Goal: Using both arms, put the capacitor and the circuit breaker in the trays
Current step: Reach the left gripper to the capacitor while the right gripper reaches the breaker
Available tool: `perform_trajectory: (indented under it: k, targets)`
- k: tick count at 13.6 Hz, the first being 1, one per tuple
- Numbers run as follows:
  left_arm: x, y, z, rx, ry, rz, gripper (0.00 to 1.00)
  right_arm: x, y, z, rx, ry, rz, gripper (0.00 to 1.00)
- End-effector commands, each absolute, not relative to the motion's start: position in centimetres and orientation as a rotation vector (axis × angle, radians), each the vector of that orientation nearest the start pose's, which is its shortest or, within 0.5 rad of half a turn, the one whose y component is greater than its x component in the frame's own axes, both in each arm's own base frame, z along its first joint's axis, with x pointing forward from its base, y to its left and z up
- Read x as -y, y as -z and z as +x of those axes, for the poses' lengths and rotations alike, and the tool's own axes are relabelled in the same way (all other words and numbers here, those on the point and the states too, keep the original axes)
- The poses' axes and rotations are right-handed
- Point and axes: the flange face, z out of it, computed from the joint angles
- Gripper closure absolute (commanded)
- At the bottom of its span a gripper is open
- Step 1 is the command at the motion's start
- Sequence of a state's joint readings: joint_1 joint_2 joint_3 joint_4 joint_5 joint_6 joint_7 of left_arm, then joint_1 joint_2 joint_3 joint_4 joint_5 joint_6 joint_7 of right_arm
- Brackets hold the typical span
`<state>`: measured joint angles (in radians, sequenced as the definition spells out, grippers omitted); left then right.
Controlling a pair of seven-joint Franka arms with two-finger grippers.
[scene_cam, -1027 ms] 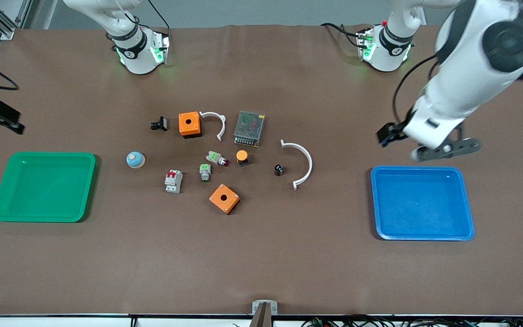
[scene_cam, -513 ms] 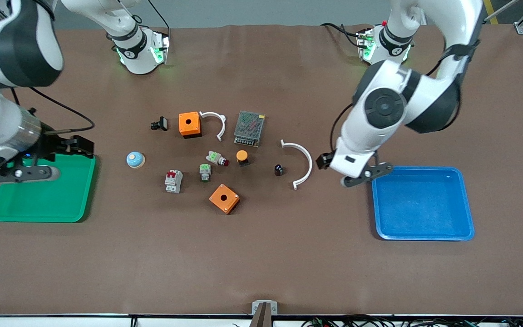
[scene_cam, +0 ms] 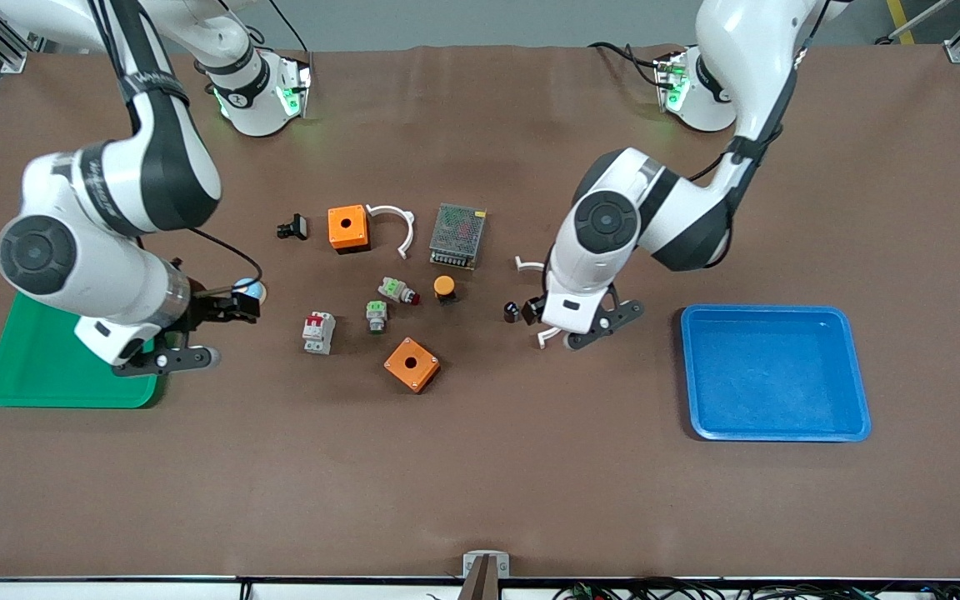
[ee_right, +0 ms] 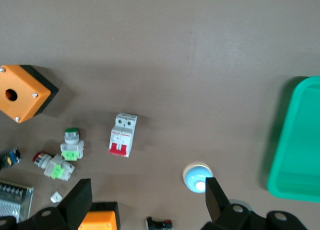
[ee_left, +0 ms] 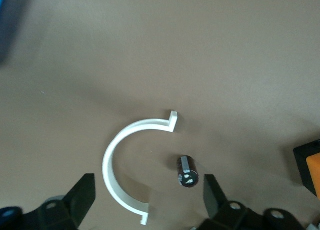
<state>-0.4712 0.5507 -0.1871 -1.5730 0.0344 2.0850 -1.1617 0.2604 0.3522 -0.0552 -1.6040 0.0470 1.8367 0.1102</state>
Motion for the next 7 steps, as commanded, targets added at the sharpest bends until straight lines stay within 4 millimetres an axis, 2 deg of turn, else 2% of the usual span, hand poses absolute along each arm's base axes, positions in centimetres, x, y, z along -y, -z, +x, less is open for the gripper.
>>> perform_trajectory:
  k: [1,3,4,7]
  targets:
    - [42.7,-29.5,55.2,0.869,-0.116,-3.04,0.16,-15.8,-39.0,62.3,0.015,-0.19,-3.123,0.0]
    - [43.4,-27.1,54.8,0.881,-0.136,-3.029,0.21,-17.1,-36.0,61.7,-0.014,-0.18,-3.128,0.0]
    - [44.3,-26.0,54.3,0.892,-0.13,-3.037,0.22,-17.5,-34.8,61.3,-0.029,-0.159,-3.128,0.0]
    - [45.9,-23.4,53.5,0.959,-0.119,-3.044,0.29,-17.6,-32.0,60.9,-0.044,-0.179,-3.133,0.0]
